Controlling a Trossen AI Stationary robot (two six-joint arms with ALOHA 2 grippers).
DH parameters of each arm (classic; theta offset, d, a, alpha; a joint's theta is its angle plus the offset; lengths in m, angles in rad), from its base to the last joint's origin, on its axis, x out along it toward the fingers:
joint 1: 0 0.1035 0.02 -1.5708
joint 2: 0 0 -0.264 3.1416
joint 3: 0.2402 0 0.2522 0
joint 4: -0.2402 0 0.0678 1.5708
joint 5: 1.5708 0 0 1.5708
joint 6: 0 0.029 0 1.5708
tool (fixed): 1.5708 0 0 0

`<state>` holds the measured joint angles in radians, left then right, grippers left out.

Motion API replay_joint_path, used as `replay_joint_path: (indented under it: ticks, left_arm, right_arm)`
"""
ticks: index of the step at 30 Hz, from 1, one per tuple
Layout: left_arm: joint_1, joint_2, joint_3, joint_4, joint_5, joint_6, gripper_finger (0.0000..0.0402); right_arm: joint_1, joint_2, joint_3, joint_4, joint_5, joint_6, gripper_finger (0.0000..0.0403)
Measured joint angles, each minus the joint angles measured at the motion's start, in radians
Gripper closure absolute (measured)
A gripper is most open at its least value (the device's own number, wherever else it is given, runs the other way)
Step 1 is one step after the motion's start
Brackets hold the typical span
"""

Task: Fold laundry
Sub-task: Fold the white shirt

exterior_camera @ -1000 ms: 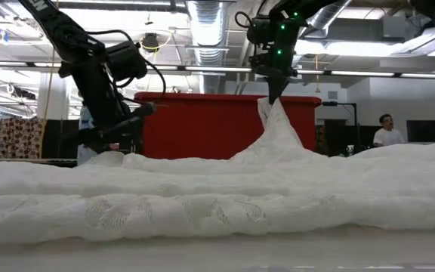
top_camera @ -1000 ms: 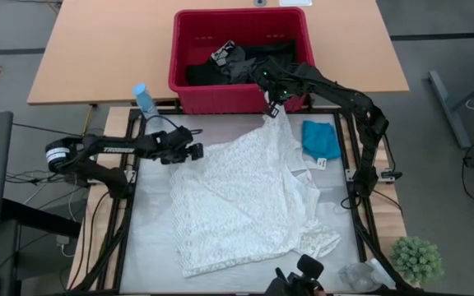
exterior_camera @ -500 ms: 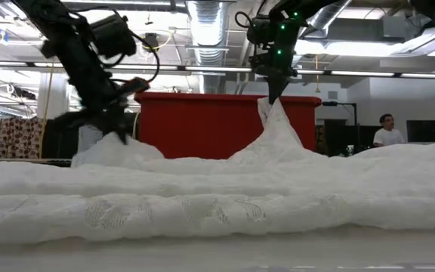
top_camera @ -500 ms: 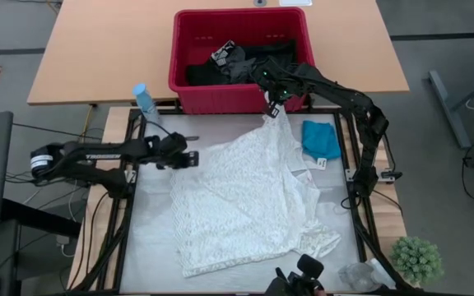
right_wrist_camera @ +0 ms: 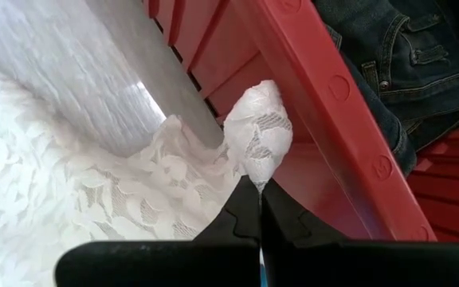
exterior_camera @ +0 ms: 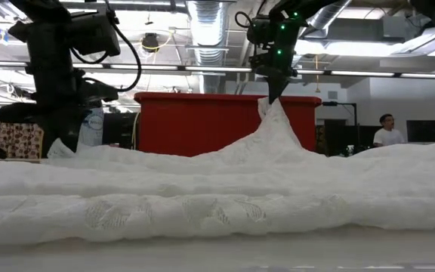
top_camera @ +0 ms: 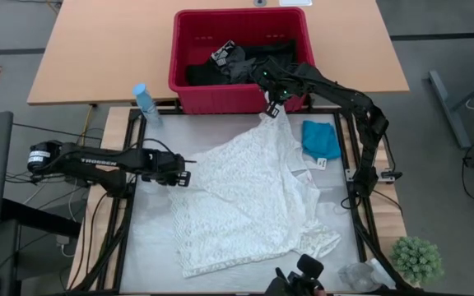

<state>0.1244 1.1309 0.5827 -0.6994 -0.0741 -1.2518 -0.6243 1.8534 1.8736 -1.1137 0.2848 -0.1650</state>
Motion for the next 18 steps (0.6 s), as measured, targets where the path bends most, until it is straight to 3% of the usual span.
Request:
replay_joint_path:
  ticks: [9,15,18]
  left_arm:
    - [0.035,-0.008,0.050,0.010,-0.020,0.162,0.0380]
    - [0.026,-0.010,0.111,-0.175,0.027,0.225,0.0308]
    - [0.012,-0.035,0.145,-0.270,-0.007,0.207,0.0266]
  right_arm:
    - [0.000,0.000,0.000,0.000,0.000,0.007,0.0384]
    - [0.000,0.000,0.000,-0.001,0.000,0.007,0.0384]
    - [0.000,0.000,0.000,-0.001,0.000,0.007,0.0384]
